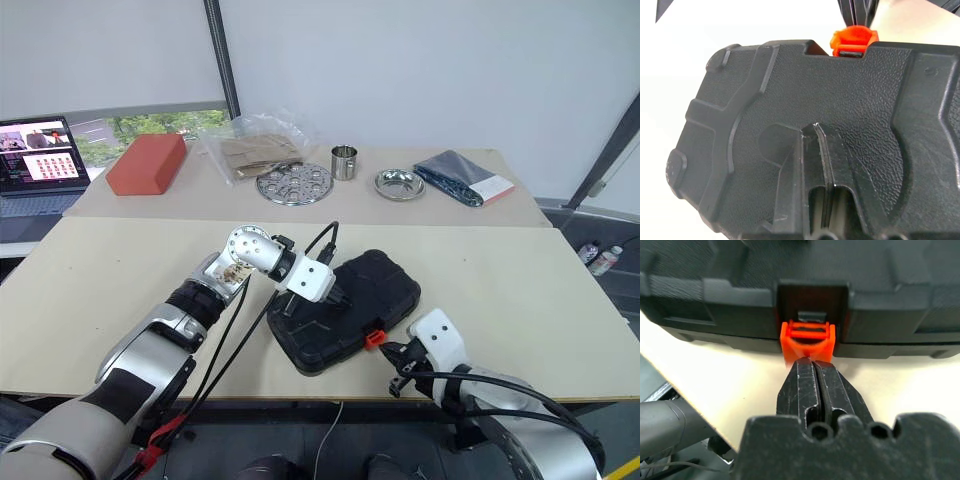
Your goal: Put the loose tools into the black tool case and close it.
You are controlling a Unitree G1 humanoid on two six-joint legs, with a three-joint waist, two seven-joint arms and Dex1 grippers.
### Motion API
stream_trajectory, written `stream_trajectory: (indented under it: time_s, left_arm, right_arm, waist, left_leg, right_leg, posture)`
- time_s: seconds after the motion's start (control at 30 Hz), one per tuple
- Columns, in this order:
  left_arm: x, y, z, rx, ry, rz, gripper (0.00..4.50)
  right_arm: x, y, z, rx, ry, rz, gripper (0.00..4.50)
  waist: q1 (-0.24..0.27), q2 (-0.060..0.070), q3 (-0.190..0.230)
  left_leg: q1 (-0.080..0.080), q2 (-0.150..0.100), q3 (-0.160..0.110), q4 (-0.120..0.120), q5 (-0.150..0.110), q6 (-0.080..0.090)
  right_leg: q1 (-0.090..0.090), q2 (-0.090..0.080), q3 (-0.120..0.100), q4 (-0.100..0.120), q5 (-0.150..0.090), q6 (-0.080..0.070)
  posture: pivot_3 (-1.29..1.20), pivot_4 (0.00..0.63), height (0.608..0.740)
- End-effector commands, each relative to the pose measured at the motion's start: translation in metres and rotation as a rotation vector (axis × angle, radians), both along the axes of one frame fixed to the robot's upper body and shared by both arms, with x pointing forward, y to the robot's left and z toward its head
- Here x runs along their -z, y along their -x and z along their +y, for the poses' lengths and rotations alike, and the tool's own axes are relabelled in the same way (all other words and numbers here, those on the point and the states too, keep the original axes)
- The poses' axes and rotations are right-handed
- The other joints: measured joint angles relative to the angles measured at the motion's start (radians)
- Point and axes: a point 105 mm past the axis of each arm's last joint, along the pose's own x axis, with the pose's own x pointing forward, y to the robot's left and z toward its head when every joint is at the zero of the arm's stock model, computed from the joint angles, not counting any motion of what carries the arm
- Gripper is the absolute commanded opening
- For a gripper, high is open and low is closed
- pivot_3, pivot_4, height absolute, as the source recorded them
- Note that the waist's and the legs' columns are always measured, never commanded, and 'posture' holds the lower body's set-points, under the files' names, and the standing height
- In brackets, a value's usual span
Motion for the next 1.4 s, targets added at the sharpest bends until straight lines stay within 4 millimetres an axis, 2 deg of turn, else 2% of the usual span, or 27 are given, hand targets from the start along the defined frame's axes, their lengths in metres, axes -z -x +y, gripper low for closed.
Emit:
stream_trajectory:
  time_s: [0.03, 0.13, 0.23, 0.47, 0.6, 0.83, 1.0, 1.4]
  left_arm:
    - [0.049, 0.006, 0.019, -0.036, -0.199, 0.105, 0.0]
    - [0.049, 0.008, 0.016, -0.025, -0.195, 0.103, 0.0]
    - [0.05, 0.01, 0.015, -0.01, -0.198, 0.103, 0.0]
    - [0.066, 0.02, 0.022, 0.068, -0.278, 0.056, 0.0]
    - [0.071, 0.022, 0.023, 0.082, -0.291, 0.049, 0.0]
    - [0.074, 0.022, 0.025, 0.07, -0.292, 0.059, 0.0]
    - [0.075, 0.022, 0.029, 0.062, -0.298, 0.066, 0.0]
    - [0.076, 0.02, 0.04, 0.006, -0.28, 0.091, 0.0]
  right_arm:
    - [0.0, -0.009, 0.006, -0.012, 0.017, -0.03, 0.03]
    - [0.007, -0.012, 0.007, -0.013, 0.017, -0.021, 0.03]
    - [0.004, -0.017, 0.009, -0.007, 0.002, -0.053, 0.03]
    - [-0.041, -0.013, 0.02, -0.092, -0.055, -0.165, 0.03]
    - [-0.054, -0.014, 0.02, -0.136, -0.02, -0.181, 0.03]
    - [-0.052, -0.021, 0.025, -0.172, 0.019, -0.187, 0.03]
    - [-0.071, -0.025, 0.029, -0.187, 0.003, -0.234, 0.03]
    - [-0.073, -0.021, 0.034, -0.227, 0.007, -0.243, 0.03]
  waist:
    - [0.0, 0.0, 0.0]
    - [0.002, 0.0, 0.0]
    - [0.002, 0.0, 0.0]
    - [-0.002, 0.001, 0.0]
    - [-0.003, 0.001, 0.0]
    - [-0.006, 0.001, 0.001]
    - [-0.012, 0.001, 0.001]
    - [-0.026, 0.001, 0.001]
  left_leg:
    - [0.0, 0.0, 0.0, 0.0, 0.0, 0.0]
    - [0.0, 0.0, 0.0, 0.0, 0.0, 0.001]
    - [0.0, 0.0, 0.0, 0.0, 0.0, 0.001]
    - [0.0, 0.0, 0.0, 0.0, 0.0, 0.0]
    - [-0.001, 0.0, 0.0, -0.001, 0.0, 0.001]
    - [-0.001, 0.0, 0.0, -0.001, 0.0, 0.0]
    - [0.0, 0.0, 0.001, -0.001, 0.001, -0.001]
    - [0.0, 0.001, 0.001, -0.002, 0.001, -0.002]
  right_leg:
    - [0.0, 0.0, 0.0, 0.0, 0.0, 0.0]
    - [0.0, 0.0, 0.0, 0.0, 0.0, 0.001]
    - [0.0, -0.001, 0.0, 0.0, 0.001, 0.001]
    - [0.0, -0.001, 0.0, 0.0, 0.001, 0.001]
    - [-0.001, -0.001, 0.0, 0.0, 0.001, 0.0]
    - [-0.002, -0.001, -0.001, 0.0, 0.001, 0.0]
    - [-0.002, -0.002, -0.001, 0.0, 0.002, 0.0]
    - [-0.003, -0.002, -0.001, 0.0, 0.003, 0.0]
  posture:
    - [0.0, 0.15, 0.734]
    - [0.0, 0.15, 0.734]
    - [0.0, 0.15, 0.734]
    - [0.0, 0.15, 0.734]
    - [0.0, 0.15, 0.734]
    - [0.0, 0.15, 0.734]
    - [0.0, 0.15, 0.734]
    - [0.0, 0.15, 0.734]
